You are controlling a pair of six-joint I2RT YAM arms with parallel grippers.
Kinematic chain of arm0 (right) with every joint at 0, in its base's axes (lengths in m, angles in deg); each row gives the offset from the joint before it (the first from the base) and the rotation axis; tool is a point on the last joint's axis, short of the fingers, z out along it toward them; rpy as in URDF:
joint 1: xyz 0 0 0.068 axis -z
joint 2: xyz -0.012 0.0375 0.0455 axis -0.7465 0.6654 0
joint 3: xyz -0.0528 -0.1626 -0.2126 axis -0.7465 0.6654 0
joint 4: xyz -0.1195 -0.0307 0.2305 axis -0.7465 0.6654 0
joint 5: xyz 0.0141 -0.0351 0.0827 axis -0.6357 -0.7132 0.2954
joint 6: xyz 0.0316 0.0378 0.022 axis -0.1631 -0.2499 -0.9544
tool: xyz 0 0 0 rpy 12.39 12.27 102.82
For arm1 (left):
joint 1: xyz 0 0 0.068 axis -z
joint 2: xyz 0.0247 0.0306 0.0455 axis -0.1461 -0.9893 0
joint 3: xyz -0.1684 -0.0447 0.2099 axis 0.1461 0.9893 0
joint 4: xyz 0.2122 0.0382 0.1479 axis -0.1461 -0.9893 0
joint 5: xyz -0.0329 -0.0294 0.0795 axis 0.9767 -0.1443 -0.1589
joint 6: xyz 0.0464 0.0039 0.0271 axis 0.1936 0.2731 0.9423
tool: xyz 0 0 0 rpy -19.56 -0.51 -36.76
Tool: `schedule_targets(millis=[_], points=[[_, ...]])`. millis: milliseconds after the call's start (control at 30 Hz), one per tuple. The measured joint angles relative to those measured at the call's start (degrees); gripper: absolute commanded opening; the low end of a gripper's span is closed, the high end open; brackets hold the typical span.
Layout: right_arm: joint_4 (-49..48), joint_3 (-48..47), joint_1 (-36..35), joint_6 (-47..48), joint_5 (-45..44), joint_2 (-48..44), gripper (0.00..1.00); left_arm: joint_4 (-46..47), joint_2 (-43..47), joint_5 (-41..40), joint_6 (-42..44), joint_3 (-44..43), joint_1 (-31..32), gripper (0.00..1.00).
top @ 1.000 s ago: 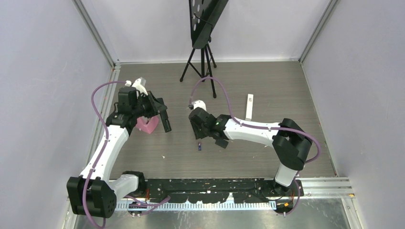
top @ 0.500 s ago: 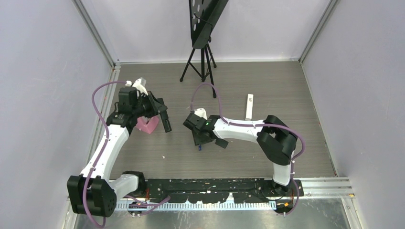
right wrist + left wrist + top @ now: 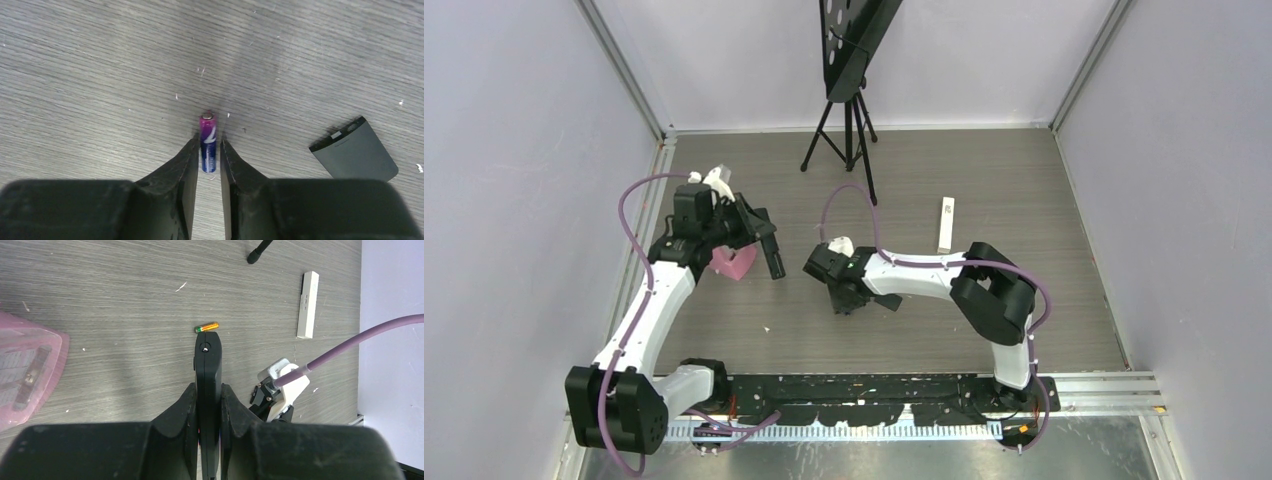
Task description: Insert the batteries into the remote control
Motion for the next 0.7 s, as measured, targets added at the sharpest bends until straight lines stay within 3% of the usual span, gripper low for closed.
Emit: schedule_targets(millis=[233,400,700], points=[[-0.09,-0.11,-0.11,-0.48,-0.44,0.09,0.05,2.49,-0.96,3.32,-1.42,1.38,0.0,0.0],[-4.22,4.57,-0.11,0.31,-2.36,-3.48,0.03,8.83,-3.37,8.41,-4.74,4.55,0.81,0.0],[-12.02,10.82,-0.09,5.31,1.09,-20.85,0.03,24.28,-11.85,16.13,-13.11,11.41,7.1,0.0]])
